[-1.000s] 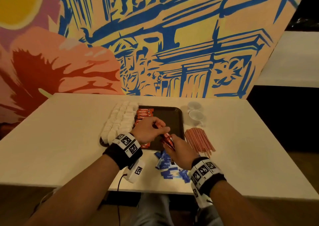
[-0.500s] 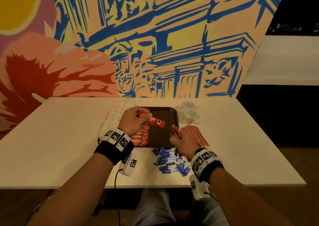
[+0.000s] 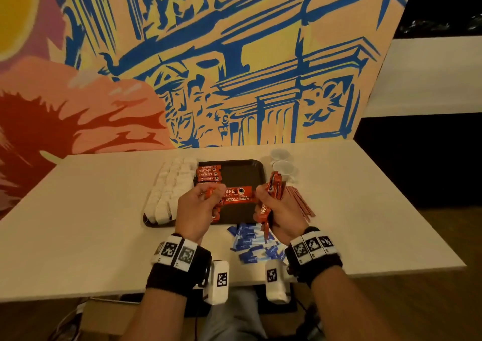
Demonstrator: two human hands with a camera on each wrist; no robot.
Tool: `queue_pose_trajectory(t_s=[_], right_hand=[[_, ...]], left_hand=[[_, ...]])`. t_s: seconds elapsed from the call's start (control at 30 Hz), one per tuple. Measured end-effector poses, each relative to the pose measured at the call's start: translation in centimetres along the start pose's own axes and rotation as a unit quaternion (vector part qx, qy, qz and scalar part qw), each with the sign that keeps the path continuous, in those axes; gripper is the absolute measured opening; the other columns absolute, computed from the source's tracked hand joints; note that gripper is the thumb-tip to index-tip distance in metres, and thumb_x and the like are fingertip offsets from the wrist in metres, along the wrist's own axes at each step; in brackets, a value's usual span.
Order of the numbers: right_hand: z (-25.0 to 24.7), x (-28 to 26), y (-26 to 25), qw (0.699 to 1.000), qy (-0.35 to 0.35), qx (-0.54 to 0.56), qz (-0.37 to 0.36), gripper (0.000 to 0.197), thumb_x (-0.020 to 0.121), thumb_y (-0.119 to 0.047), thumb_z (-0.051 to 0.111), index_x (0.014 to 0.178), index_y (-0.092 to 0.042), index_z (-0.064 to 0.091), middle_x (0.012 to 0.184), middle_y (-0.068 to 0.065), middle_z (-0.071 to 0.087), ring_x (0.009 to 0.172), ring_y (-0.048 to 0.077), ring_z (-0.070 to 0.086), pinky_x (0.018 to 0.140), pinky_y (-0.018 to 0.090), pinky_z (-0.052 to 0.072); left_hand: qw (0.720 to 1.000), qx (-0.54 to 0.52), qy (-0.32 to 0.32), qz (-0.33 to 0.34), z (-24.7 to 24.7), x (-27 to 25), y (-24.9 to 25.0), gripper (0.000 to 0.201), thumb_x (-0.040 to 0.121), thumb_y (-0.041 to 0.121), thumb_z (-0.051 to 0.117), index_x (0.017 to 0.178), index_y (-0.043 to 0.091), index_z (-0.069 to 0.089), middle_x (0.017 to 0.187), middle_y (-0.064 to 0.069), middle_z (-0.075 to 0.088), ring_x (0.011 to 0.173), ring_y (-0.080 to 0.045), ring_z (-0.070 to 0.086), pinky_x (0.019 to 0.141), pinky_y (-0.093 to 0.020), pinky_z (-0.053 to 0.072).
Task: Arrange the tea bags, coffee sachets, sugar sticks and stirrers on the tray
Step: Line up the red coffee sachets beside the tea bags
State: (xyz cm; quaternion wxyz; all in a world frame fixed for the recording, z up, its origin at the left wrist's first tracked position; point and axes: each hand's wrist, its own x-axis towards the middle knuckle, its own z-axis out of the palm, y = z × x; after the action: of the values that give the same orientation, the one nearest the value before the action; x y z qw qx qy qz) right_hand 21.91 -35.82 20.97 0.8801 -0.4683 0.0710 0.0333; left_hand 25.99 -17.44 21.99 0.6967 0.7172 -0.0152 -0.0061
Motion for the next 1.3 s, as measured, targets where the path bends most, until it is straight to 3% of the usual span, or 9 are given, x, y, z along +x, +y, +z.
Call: queue_pose_trajectory(t_s=[0.1, 0.17, 0.43, 0.67, 0.83, 0.93, 1.07, 1.2, 1.3], right_hand=[[0.8, -1.5, -0.3, 1.000, -0.014, -0.003, 0.020, 0.028, 0.094, -0.012, 0.064, 0.119, -0.003, 0.057, 0.061, -0.005, 0.066, 0.050, 0.004, 0.062, 0.046, 0.018, 0.049], [0.8, -2.3, -0.3, 1.000, 0.000, -0.024, -0.002, 0.033, 0.096, -0.005, 0.062, 0.128, 0.003, 0.055, 0.063, -0.003, 0.069, 0.050, 0.005, 0.065, 0.045, 0.017, 0.050], [-0.8, -3.6, -0.2, 0.994, 0.096, -0.009, -0.052, 0.023, 0.088, -0.007, 0.074, 0.109, -0.009, 0.066, 0.084, 0.007, 0.075, 0.066, 0.013, 0.072, 0.056, 0.023, 0.055], [-1.8, -3.8, 0.2, 0.979, 0.173, 0.024, -0.107, 0.037, 0.087, -0.016, 0.076, 0.117, 0.004, 0.066, 0.077, 0.002, 0.070, 0.062, 0.008, 0.066, 0.054, 0.021, 0.052], [-1.6, -4.2, 0.2, 0.987, 0.126, -0.025, -0.095, 0.023, 0.089, -0.017, 0.074, 0.110, -0.009, 0.070, 0.079, -0.001, 0.073, 0.066, 0.008, 0.068, 0.060, 0.024, 0.052], [-1.6, -4.3, -0.1, 0.984, 0.151, -0.005, -0.099, 0.026, 0.089, -0.011, 0.074, 0.112, 0.000, 0.065, 0.069, -0.003, 0.069, 0.057, 0.007, 0.066, 0.051, 0.021, 0.051], [-2.3, -4.3, -0.4, 0.975, 0.193, 0.003, -0.108, 0.039, 0.087, -0.011, 0.076, 0.120, 0.007, 0.063, 0.078, 0.003, 0.070, 0.057, 0.007, 0.064, 0.048, 0.019, 0.048], [-3.4, -4.5, -0.5, 0.978, 0.167, -0.093, -0.088, 0.039, 0.086, -0.016, 0.078, 0.121, -0.002, 0.067, 0.104, 0.014, 0.076, 0.091, 0.026, 0.076, 0.076, 0.036, 0.061], [-3.4, -4.9, -0.4, 0.974, 0.137, -0.163, -0.079, 0.032, 0.087, -0.020, 0.078, 0.114, -0.005, 0.069, 0.101, 0.013, 0.077, 0.095, 0.029, 0.075, 0.083, 0.041, 0.058]], left_hand=[[1.000, -0.018, 0.016, -0.001, 0.5, -0.4, -0.2, 0.014, 0.086, 0.033, 0.076, 0.096, 0.023, 0.075, 0.092, 0.000, 0.077, 0.091, -0.031, 0.072, 0.078, -0.048, 0.059], [1.000, -0.019, 0.008, -0.002, 1.1, -0.8, -0.1, 0.011, 0.087, 0.031, 0.075, 0.095, 0.023, 0.076, 0.094, -0.001, 0.076, 0.092, -0.032, 0.071, 0.080, -0.051, 0.058], [0.999, -0.011, -0.048, -0.010, 2.7, -2.0, -0.3, 0.008, 0.089, 0.025, 0.073, 0.096, 0.021, 0.073, 0.089, 0.001, 0.077, 0.079, -0.011, 0.073, 0.057, -0.021, 0.054], [0.987, 0.037, -0.155, 0.016, 4.6, -3.1, 0.3, 0.015, 0.090, 0.021, 0.072, 0.105, 0.020, 0.071, 0.095, -0.001, 0.075, 0.076, -0.017, 0.073, 0.065, -0.023, 0.057], [0.993, -0.019, -0.115, 0.012, 5.7, -3.3, 1.1, 0.014, 0.090, 0.016, 0.072, 0.104, 0.016, 0.071, 0.093, -0.002, 0.077, 0.076, -0.019, 0.073, 0.069, -0.027, 0.059], [0.989, -0.012, -0.149, 0.013, 5.7, -3.4, 1.4, 0.015, 0.090, 0.014, 0.072, 0.105, 0.014, 0.070, 0.093, -0.003, 0.077, 0.080, -0.019, 0.075, 0.068, -0.025, 0.059], [0.991, 0.010, -0.131, 0.009, 5.3, -3.3, 0.8, 0.014, 0.092, 0.013, 0.069, 0.106, 0.010, 0.067, 0.088, -0.007, 0.077, 0.073, -0.018, 0.072, 0.067, -0.027, 0.059], [0.997, 0.003, -0.080, -0.003, 4.5, -2.8, 0.2, 0.028, 0.099, 0.009, 0.059, 0.123, 0.019, 0.049, 0.088, -0.010, 0.074, 0.060, -0.017, 0.062, 0.055, -0.028, 0.054], [0.992, 0.048, -0.111, 0.027, 4.4, -2.7, 0.1, 0.027, 0.101, 0.010, 0.053, 0.121, 0.027, 0.057, 0.089, -0.010, 0.069, 0.057, -0.014, 0.058, 0.051, -0.027, 0.049]])
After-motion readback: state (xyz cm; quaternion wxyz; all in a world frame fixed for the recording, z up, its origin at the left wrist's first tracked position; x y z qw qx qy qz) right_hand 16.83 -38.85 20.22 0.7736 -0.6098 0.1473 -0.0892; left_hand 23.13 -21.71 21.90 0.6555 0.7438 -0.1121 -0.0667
